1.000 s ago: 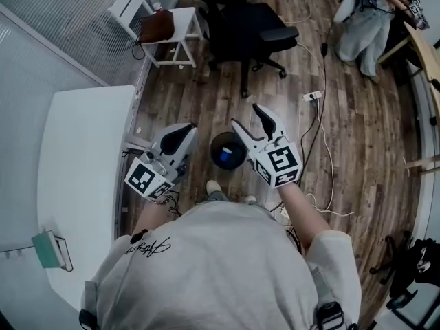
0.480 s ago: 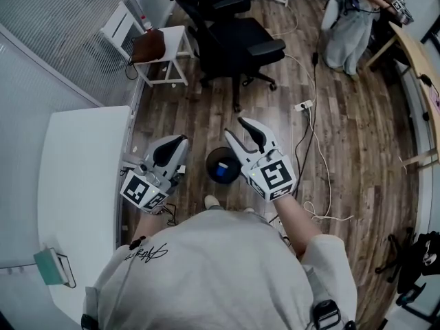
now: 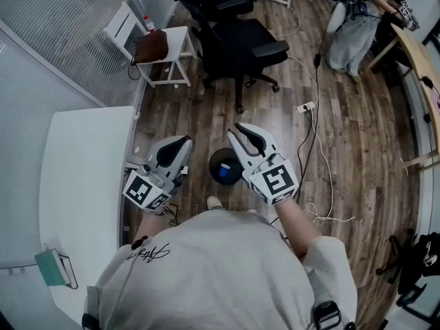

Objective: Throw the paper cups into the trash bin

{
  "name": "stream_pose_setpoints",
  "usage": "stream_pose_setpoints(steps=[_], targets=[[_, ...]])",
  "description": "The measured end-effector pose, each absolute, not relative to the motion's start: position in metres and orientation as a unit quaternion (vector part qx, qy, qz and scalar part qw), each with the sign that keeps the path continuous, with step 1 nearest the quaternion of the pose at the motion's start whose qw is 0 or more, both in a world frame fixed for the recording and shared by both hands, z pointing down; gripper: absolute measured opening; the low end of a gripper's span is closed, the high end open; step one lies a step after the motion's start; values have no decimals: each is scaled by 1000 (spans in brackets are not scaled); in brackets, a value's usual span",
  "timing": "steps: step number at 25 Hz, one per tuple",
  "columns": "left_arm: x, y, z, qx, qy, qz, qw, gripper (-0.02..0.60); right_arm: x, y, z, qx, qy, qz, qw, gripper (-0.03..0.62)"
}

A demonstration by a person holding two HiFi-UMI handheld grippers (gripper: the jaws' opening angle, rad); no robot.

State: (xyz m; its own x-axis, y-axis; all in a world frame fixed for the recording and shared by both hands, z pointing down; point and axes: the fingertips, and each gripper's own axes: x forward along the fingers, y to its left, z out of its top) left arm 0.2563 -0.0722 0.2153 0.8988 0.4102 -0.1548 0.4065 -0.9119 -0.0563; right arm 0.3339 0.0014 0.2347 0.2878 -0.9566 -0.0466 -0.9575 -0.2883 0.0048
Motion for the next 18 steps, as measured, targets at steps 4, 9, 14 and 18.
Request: stream_pose_setpoints(steps=[4,9,14,18], targets=[[255,-74,214,-974,-211,85,11,3,333,0,231,-804,595,22,14,59],[255,-79,212,-974,-211,85,7,3,332,-4,230,-804,594,25,13,40],[256,-82,212,-974,-211,84,6,3,336,-6,232,-809,587,21,14,27],[254,-87,210,-974,-210,85,6,3,334,-11,231,-808,589,25,12,17]])
